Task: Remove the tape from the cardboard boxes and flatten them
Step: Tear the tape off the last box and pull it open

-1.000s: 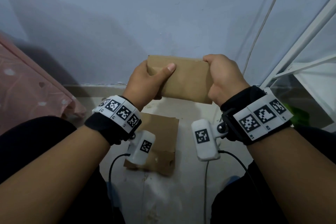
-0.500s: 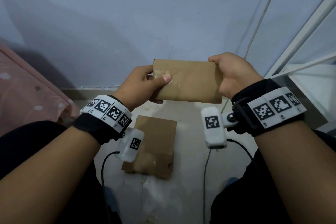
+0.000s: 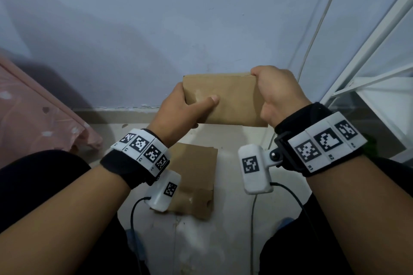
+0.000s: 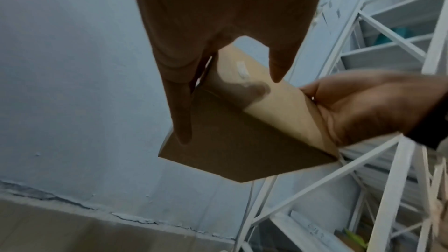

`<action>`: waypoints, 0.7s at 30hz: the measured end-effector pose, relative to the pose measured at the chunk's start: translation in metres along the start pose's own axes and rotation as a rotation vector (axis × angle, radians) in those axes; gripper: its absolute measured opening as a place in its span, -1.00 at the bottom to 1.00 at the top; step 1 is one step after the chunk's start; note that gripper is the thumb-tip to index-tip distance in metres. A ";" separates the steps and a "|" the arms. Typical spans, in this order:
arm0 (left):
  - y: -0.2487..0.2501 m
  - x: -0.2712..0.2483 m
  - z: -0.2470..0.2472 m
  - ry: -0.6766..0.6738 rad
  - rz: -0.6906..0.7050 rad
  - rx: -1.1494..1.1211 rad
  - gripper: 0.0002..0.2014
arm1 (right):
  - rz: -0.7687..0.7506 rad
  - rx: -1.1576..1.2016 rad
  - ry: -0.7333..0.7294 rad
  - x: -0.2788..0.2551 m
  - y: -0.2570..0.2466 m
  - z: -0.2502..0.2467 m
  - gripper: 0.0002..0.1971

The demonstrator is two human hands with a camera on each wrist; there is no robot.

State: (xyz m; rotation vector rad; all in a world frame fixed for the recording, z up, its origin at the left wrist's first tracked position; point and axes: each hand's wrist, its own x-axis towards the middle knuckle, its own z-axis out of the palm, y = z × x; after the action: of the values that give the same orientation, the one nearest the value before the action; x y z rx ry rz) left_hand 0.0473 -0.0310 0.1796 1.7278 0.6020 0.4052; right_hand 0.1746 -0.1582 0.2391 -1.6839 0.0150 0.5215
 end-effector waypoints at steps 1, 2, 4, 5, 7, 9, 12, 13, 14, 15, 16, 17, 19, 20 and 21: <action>-0.001 0.001 0.001 0.033 0.002 0.000 -0.47 | -0.015 0.005 -0.006 -0.002 0.001 0.003 -0.95; -0.001 0.000 0.002 0.051 0.003 -0.001 -0.46 | -0.028 0.016 -0.010 -0.003 0.003 0.005 -0.90; 0.000 0.001 0.003 0.062 0.001 -0.016 -0.46 | -0.044 0.047 -0.016 -0.004 0.005 0.007 -0.87; 0.001 0.001 0.003 0.062 0.004 -0.031 -0.46 | -0.046 0.065 -0.020 -0.005 0.006 0.007 -0.87; 0.003 0.001 0.004 0.066 0.013 -0.053 -0.46 | -0.041 0.091 -0.020 -0.005 0.007 0.006 -0.87; 0.003 0.001 0.004 0.075 0.011 -0.063 -0.47 | -0.033 0.096 -0.012 -0.005 0.008 0.007 -0.88; 0.004 0.001 0.005 0.090 0.015 -0.071 -0.50 | -0.029 0.106 -0.001 -0.006 0.009 0.009 -0.91; 0.004 0.001 0.005 0.096 0.017 -0.070 -0.50 | -0.028 0.105 0.002 -0.006 0.010 0.010 -0.92; 0.003 0.001 0.006 0.101 0.016 -0.066 -0.50 | -0.027 0.103 0.005 -0.006 0.010 0.010 -0.92; 0.002 0.002 0.006 0.107 0.012 -0.056 -0.50 | -0.028 0.100 0.009 -0.007 0.010 0.010 -0.92; 0.000 0.003 0.007 0.114 0.010 -0.037 -0.50 | -0.031 0.094 0.015 -0.007 0.011 0.010 -0.91; -0.001 0.004 0.007 0.120 0.007 -0.013 -0.49 | -0.038 0.088 0.020 -0.007 0.011 0.010 -0.90; -0.003 0.005 0.007 0.130 0.006 0.024 -0.50 | -0.044 0.081 0.023 -0.007 0.011 0.010 -0.90; -0.002 0.004 0.007 0.138 0.005 0.031 -0.51 | -0.044 0.082 0.020 -0.008 0.011 0.010 -0.89; -0.002 0.002 0.007 0.146 0.007 0.039 -0.54 | -0.044 0.087 0.016 -0.008 0.010 0.010 -0.88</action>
State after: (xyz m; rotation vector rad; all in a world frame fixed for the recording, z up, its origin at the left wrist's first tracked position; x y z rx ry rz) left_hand 0.0526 -0.0349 0.1763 1.7477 0.7135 0.5309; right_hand 0.1612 -0.1529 0.2314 -1.6001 0.0123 0.4684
